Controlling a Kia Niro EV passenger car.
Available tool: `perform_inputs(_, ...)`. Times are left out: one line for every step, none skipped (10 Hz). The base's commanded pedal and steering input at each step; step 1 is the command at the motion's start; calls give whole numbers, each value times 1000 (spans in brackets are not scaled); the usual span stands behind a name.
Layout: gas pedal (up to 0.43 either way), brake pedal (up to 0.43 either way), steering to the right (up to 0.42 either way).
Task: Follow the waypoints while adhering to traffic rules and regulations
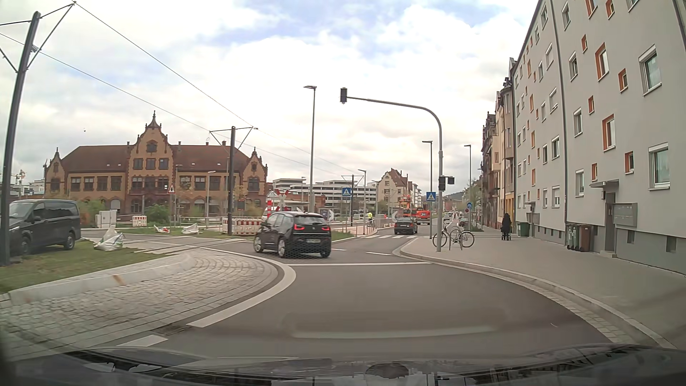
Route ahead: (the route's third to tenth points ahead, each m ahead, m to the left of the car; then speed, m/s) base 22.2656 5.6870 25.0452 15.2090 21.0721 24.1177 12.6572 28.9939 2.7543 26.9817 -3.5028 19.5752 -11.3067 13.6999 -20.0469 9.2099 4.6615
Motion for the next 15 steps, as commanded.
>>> perform_inputs(47, 0, 204)
perform_inputs(47, 0, 174)
perform_inputs(47, 0, 147)
perform_inputs(47, 0, 112)
perform_inputs(47, 0, 78)
perform_inputs(47, 0, 44)
perform_inputs(47, 0, 6)
perform_inputs(47, 0, -23)
perform_inputs(47, 0, -52)
perform_inputs(47, 0, -79)
perform_inputs(47, 0, -98)
perform_inputs(47, 0, -117)
perform_inputs(47, 0, -133)
perform_inputs(47, 0, -147)
perform_inputs(47, 0, -157)
